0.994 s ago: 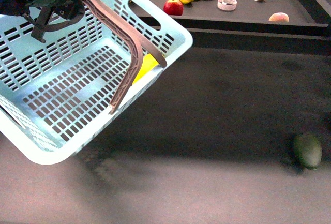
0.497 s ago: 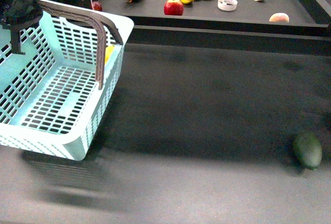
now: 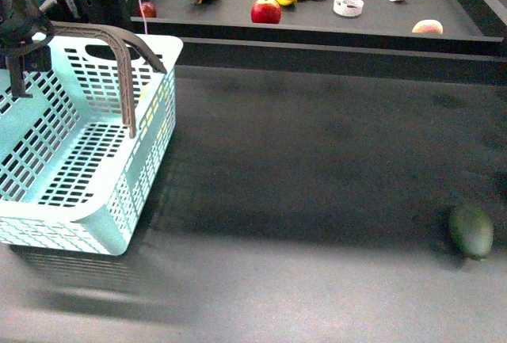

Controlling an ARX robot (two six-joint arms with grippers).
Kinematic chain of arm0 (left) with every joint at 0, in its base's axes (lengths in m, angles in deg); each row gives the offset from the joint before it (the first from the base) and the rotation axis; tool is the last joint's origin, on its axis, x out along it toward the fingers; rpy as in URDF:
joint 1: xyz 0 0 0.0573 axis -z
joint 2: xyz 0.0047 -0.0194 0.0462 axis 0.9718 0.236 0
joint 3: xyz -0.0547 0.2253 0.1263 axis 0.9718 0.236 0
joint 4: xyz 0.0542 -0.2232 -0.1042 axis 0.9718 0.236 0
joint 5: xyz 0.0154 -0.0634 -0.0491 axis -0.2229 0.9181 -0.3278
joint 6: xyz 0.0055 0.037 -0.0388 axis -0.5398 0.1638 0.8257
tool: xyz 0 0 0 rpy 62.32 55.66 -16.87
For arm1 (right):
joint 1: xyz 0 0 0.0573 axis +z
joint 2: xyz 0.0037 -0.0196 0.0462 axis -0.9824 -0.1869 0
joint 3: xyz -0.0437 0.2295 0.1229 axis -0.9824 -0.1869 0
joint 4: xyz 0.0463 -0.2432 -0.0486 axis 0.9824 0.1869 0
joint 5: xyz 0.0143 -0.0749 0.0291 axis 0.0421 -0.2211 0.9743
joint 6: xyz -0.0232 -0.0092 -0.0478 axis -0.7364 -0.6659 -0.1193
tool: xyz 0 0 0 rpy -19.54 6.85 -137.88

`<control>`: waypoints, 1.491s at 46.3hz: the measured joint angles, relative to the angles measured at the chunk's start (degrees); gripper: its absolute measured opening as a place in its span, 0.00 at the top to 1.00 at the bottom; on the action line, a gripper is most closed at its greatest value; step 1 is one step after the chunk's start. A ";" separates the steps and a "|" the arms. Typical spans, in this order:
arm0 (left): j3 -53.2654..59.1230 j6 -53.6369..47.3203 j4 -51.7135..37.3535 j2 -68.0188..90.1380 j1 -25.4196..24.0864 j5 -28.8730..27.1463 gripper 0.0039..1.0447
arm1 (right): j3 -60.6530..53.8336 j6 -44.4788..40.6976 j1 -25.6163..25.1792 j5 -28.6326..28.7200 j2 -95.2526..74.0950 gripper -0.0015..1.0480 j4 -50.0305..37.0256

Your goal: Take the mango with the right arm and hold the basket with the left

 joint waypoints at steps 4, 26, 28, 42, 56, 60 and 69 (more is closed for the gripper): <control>2.62 -0.26 -0.24 -2.84 0.42 -0.46 0.36 | 0.00 0.00 0.00 0.02 0.00 0.08 0.00; 26.62 -15.82 -7.32 -27.87 2.03 -2.75 0.05 | 0.00 0.00 0.00 0.02 0.02 0.08 0.00; 28.89 -17.00 -8.26 -29.81 1.49 -2.75 0.05 | 0.00 0.00 0.00 0.02 0.02 0.08 0.02; 47.01 -26.43 -12.50 -45.64 -6.82 -1.16 0.05 | 0.00 0.00 0.00 0.02 0.02 0.08 0.00; 50.07 -33.44 -11.78 -50.51 -9.20 -1.84 0.05 | 0.00 0.00 0.00 0.00 0.02 0.08 0.00; 53.57 -44.28 -23.80 -47.78 -11.91 14.16 0.15 | 0.00 0.00 0.00 0.02 0.02 0.08 0.00; 62.99 -80.04 -35.28 -55.21 -10.03 34.97 0.59 | 0.00 0.00 0.00 0.00 0.02 0.08 0.02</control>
